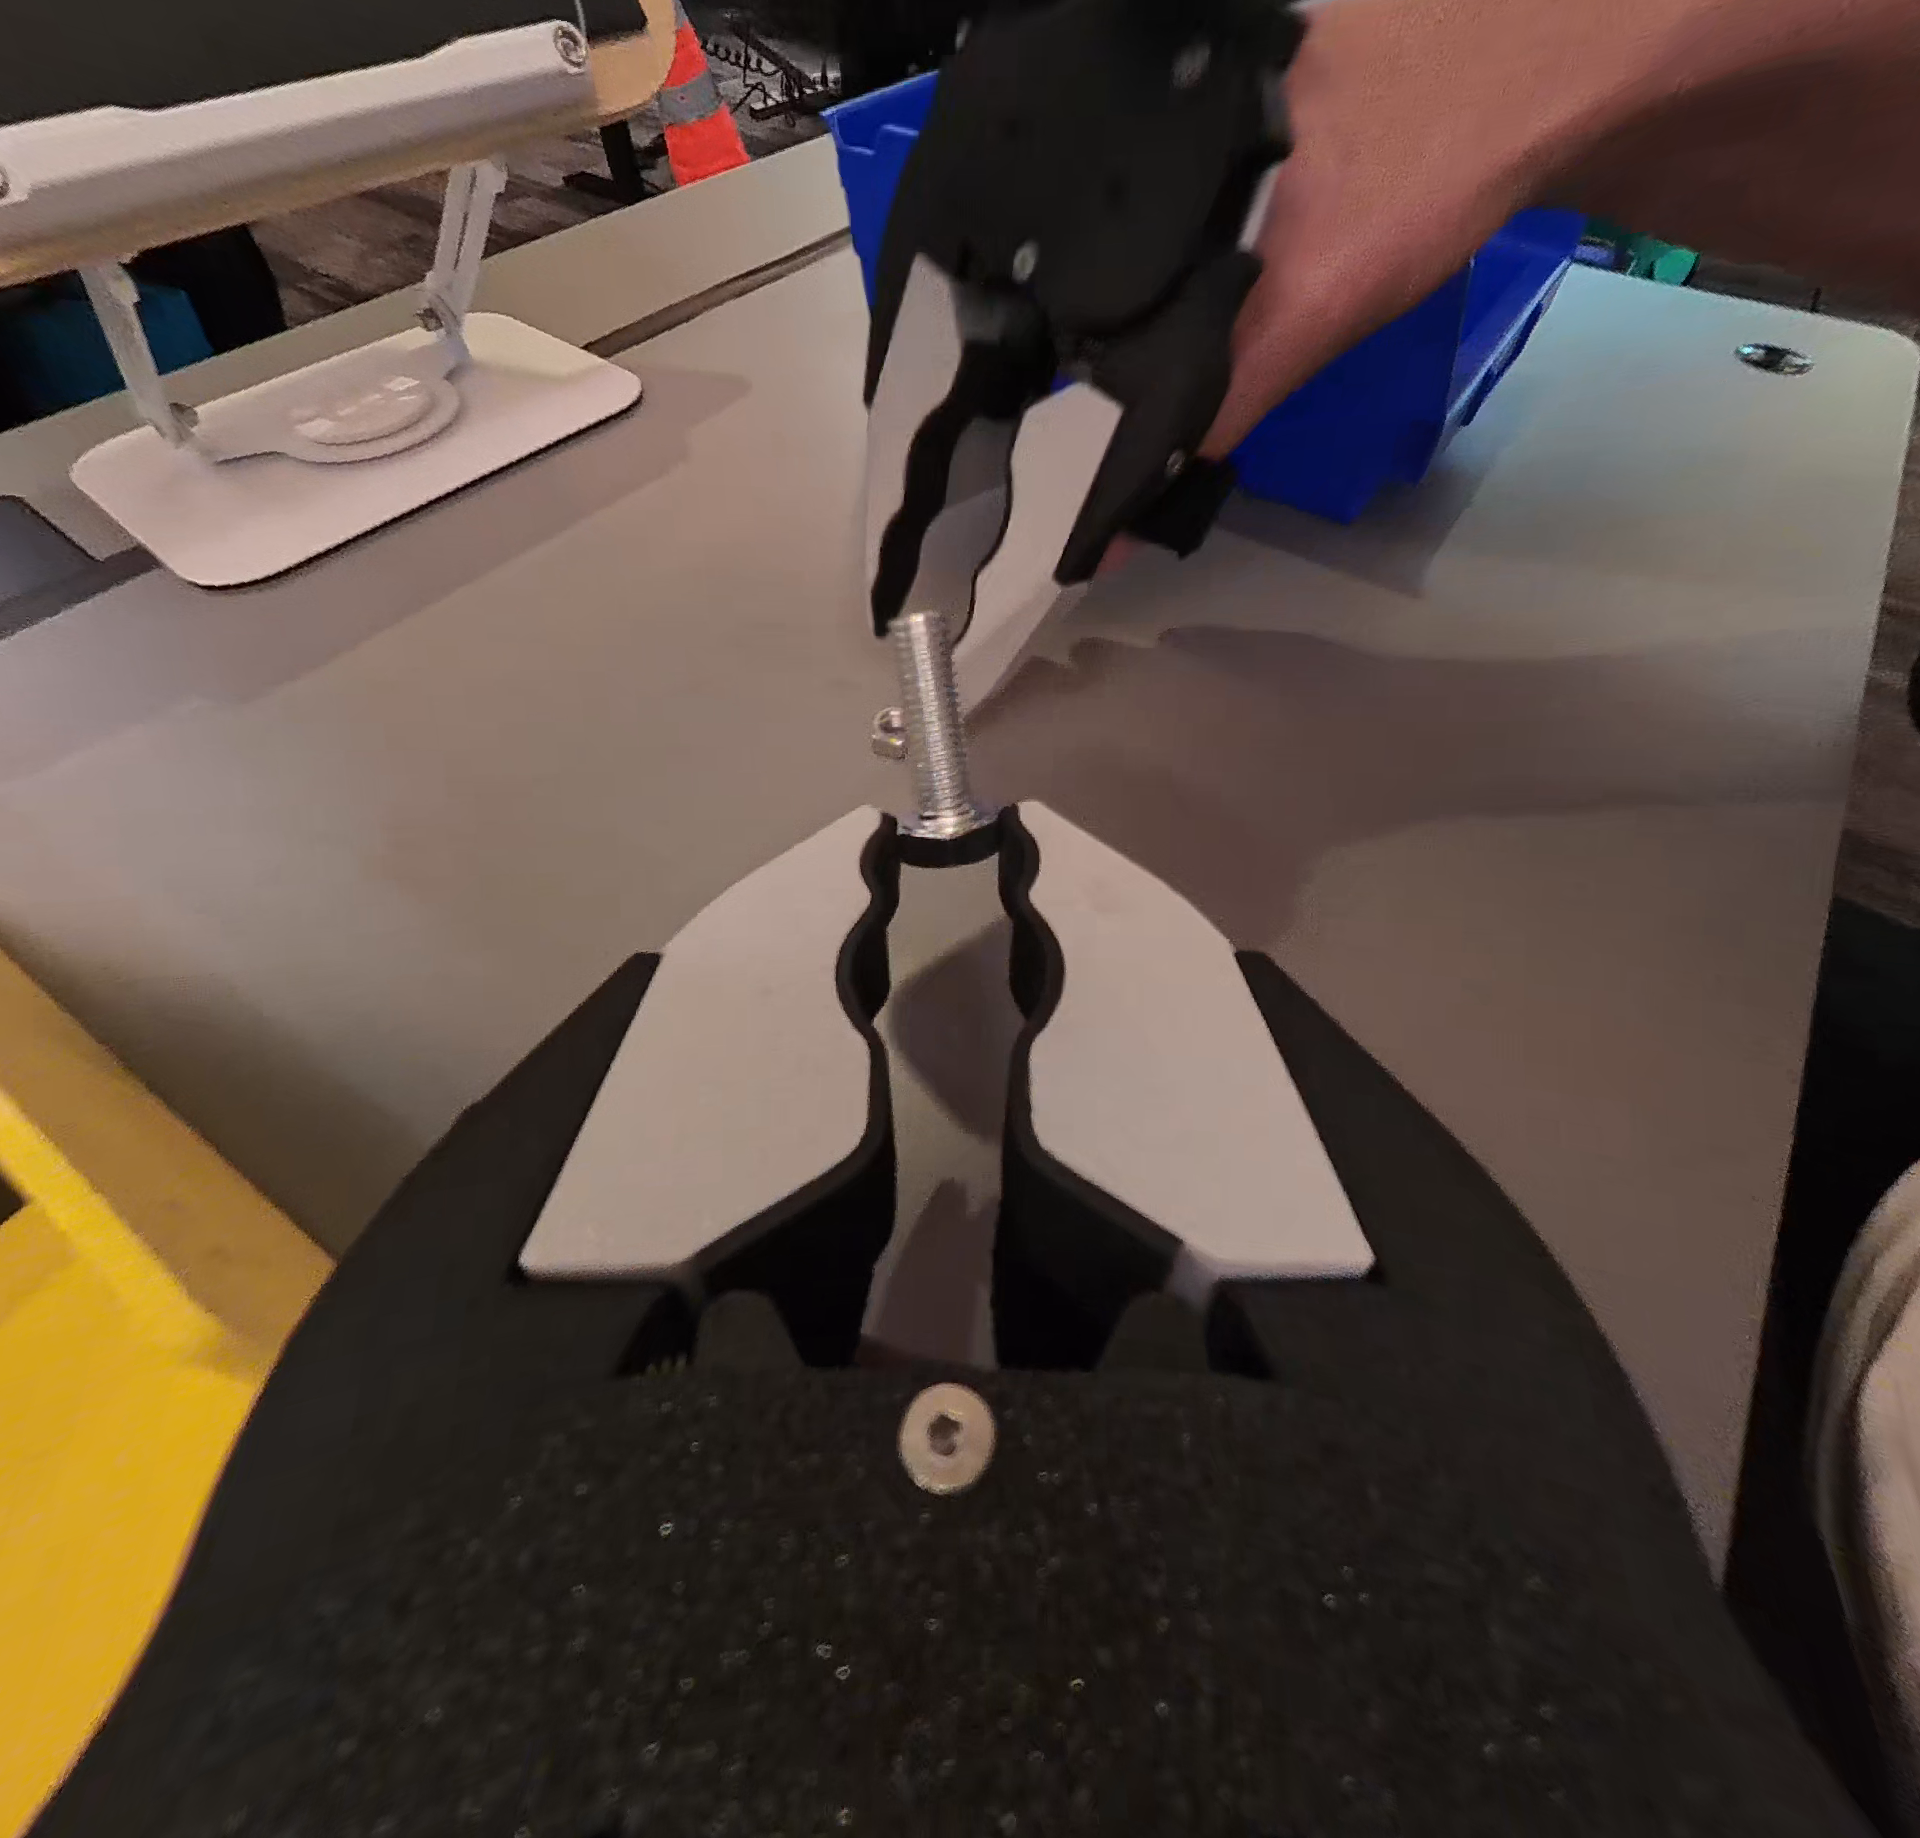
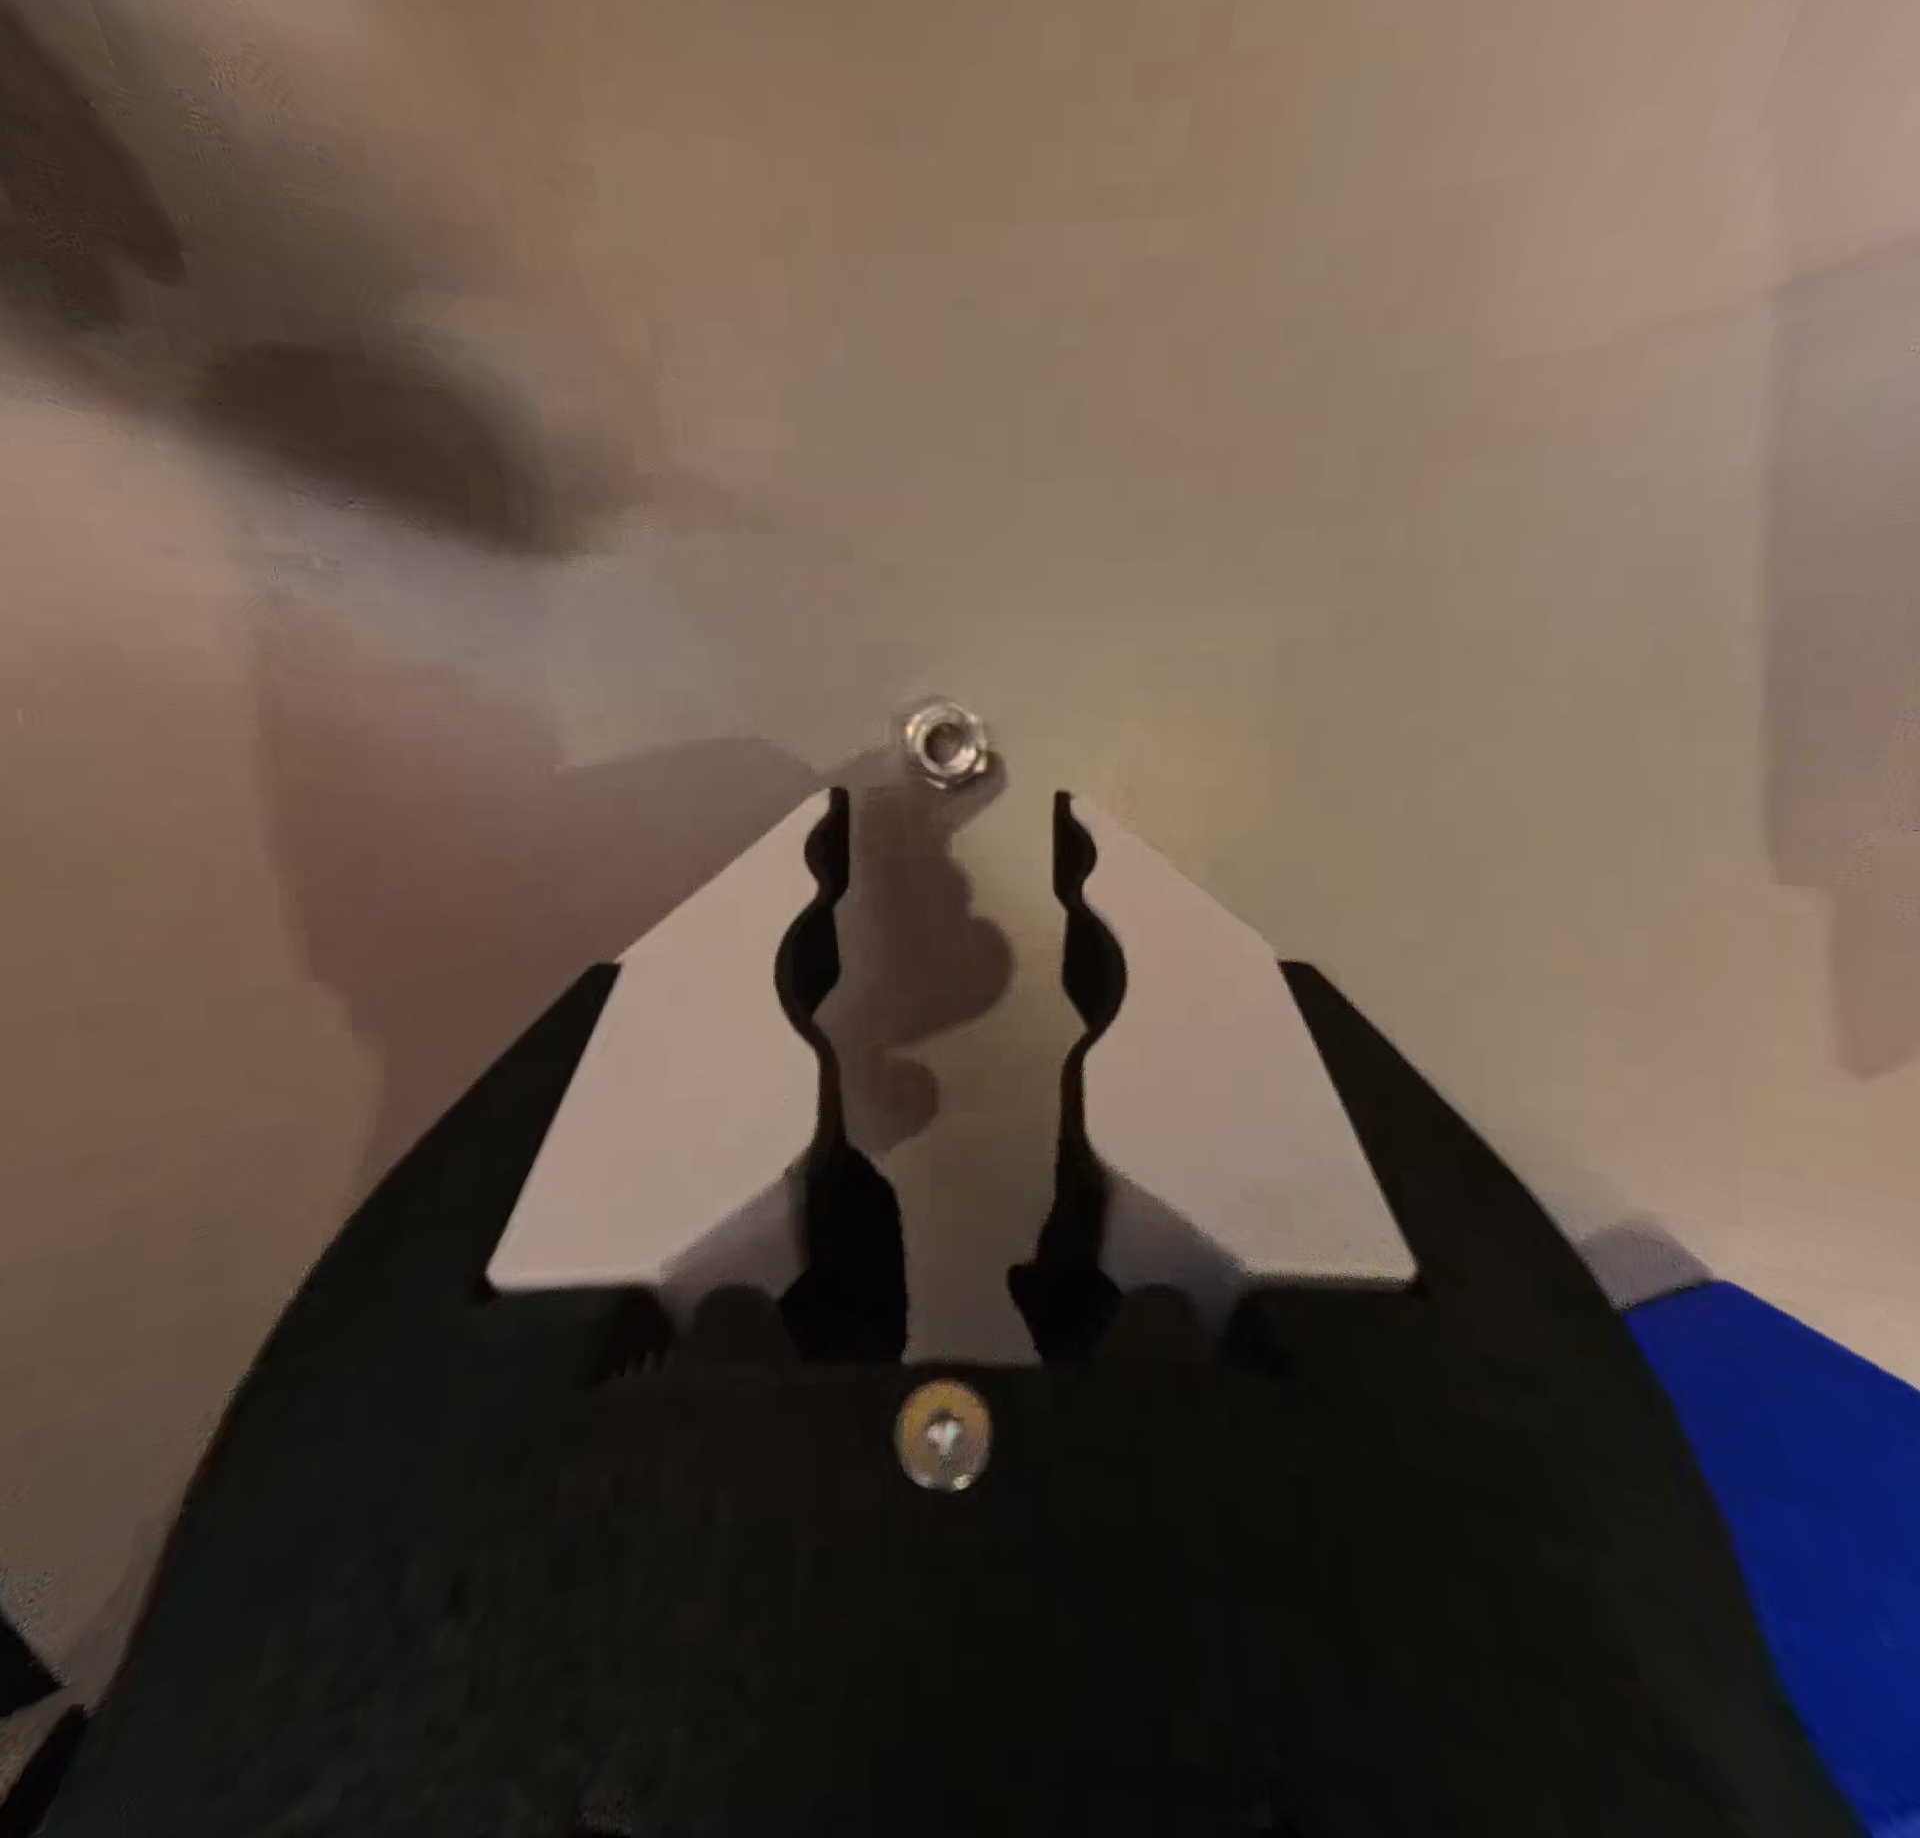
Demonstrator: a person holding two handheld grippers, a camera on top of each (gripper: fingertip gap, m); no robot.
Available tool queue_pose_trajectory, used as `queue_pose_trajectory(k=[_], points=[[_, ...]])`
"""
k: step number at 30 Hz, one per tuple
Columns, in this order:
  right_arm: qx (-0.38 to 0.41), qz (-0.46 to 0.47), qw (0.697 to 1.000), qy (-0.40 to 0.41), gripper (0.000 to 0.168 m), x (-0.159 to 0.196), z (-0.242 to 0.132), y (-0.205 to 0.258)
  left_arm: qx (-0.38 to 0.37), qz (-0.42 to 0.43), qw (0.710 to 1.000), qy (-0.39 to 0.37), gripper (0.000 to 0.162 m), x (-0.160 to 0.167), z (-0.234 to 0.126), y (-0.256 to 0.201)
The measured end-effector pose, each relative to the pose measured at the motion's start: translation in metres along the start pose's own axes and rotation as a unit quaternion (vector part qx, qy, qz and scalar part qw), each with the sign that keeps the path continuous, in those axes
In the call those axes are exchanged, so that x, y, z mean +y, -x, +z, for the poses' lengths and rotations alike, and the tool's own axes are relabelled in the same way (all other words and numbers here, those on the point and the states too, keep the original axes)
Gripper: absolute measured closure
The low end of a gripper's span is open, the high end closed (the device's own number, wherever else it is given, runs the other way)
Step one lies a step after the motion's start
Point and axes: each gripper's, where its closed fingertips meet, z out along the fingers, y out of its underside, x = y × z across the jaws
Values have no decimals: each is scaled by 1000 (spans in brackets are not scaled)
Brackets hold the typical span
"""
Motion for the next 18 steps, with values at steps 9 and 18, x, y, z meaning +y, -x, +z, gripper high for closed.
queue_pose_trajectory(k=[9,18], points=[[-29,46,998,32,141,-5,16,-1,27,-17,999,4,144,12,-5,7],[-54,49,997,26,152,-6,21,1,57,-17,998,3,144,11,-2,4]])
